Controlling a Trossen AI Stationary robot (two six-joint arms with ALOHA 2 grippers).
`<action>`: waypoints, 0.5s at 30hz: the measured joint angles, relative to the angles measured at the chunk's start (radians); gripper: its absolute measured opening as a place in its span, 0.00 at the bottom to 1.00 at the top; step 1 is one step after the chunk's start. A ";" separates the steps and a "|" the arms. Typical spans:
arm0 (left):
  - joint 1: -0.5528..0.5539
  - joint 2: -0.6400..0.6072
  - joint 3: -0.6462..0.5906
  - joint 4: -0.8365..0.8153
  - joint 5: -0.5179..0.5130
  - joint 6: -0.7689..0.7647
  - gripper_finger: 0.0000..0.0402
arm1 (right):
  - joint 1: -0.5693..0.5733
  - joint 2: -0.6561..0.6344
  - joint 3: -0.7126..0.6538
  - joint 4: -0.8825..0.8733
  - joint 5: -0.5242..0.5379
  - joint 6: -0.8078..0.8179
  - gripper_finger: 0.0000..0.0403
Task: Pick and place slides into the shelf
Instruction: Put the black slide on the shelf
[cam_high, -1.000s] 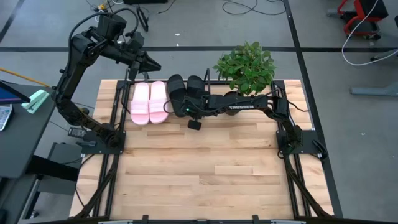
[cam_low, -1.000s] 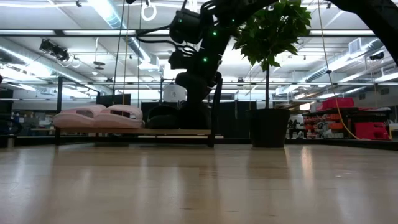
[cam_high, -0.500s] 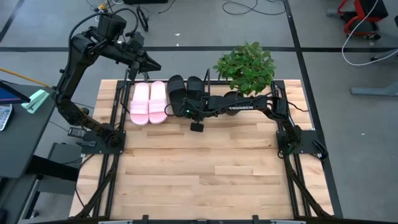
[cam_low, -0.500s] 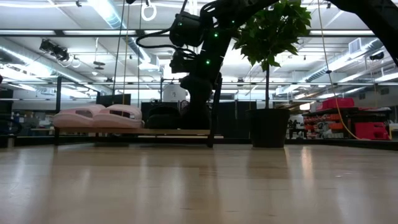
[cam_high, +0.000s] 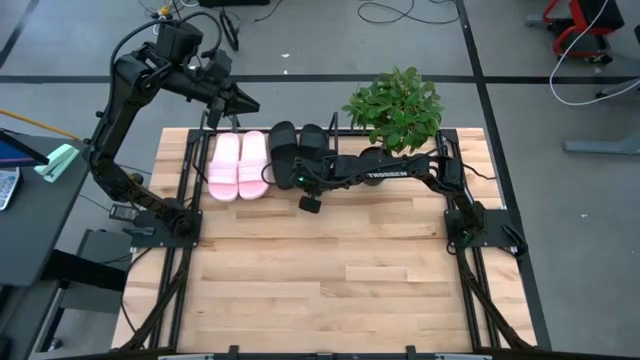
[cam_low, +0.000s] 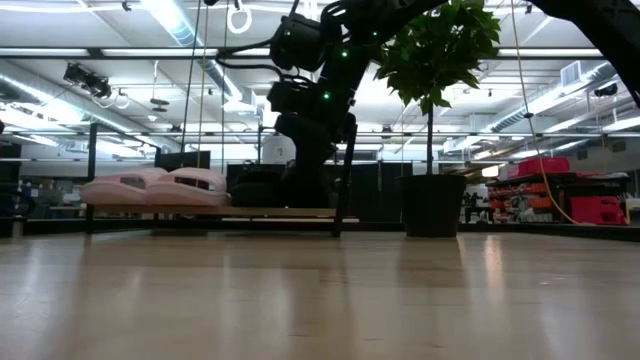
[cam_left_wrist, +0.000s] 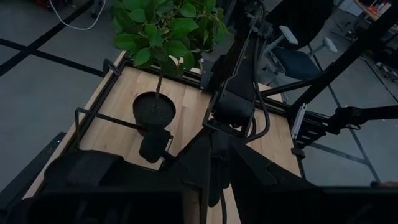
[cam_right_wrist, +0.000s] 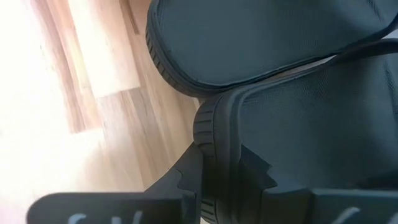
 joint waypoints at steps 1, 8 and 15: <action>0.000 0.000 0.000 0.000 0.000 0.000 0.15 | 0.000 0.000 0.000 0.007 -0.006 0.011 0.14; 0.000 0.000 0.000 0.000 0.000 0.000 0.13 | 0.000 0.000 0.000 0.015 -0.014 0.011 0.14; 0.000 0.000 0.000 -0.001 0.000 0.000 0.15 | -0.001 0.000 0.000 0.024 -0.023 0.060 0.14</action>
